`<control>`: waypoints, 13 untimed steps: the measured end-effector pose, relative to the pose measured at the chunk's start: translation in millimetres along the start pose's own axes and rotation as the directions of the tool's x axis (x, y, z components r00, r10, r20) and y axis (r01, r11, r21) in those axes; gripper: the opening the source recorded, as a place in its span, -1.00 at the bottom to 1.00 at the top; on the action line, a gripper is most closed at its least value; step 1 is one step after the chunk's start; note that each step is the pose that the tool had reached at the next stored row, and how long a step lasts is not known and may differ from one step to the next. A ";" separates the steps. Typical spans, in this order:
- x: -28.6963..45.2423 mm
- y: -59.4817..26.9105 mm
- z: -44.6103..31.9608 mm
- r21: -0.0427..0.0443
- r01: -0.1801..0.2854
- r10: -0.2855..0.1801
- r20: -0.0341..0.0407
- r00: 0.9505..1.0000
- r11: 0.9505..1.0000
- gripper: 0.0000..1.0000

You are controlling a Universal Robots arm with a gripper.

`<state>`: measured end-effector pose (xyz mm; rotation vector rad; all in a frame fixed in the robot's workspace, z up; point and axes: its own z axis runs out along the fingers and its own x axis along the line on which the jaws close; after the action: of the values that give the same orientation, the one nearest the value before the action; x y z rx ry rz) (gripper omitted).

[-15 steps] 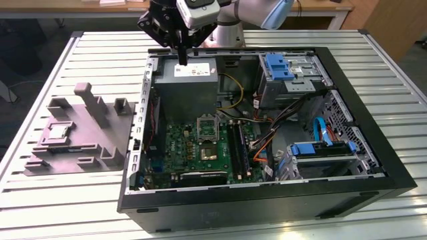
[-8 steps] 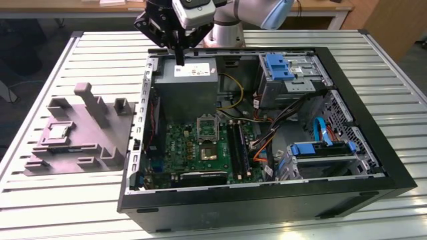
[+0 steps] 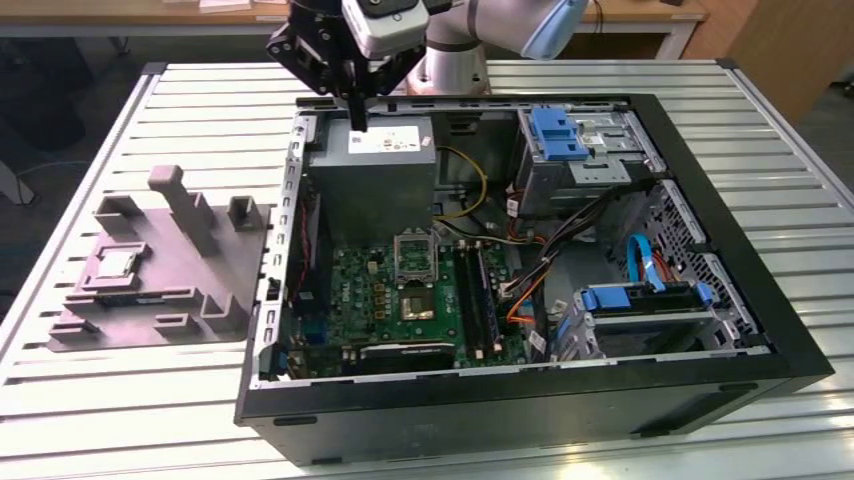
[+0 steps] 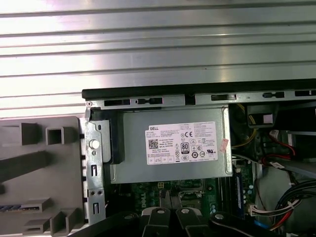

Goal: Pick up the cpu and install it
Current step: 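Reach for the cpu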

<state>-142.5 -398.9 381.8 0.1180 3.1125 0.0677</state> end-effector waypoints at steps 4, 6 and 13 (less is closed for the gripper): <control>1.4 -0.1 0.1 0.000 0.000 0.000 0.000 1.000 1.000 -0.79; 2.1 -0.2 0.2 0.000 0.000 0.000 0.000 1.000 1.000 -0.79; 3.6 -0.3 0.2 0.000 0.000 0.000 0.000 1.000 1.000 -0.79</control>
<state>-146.0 -398.9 381.5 0.1180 3.1125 0.0676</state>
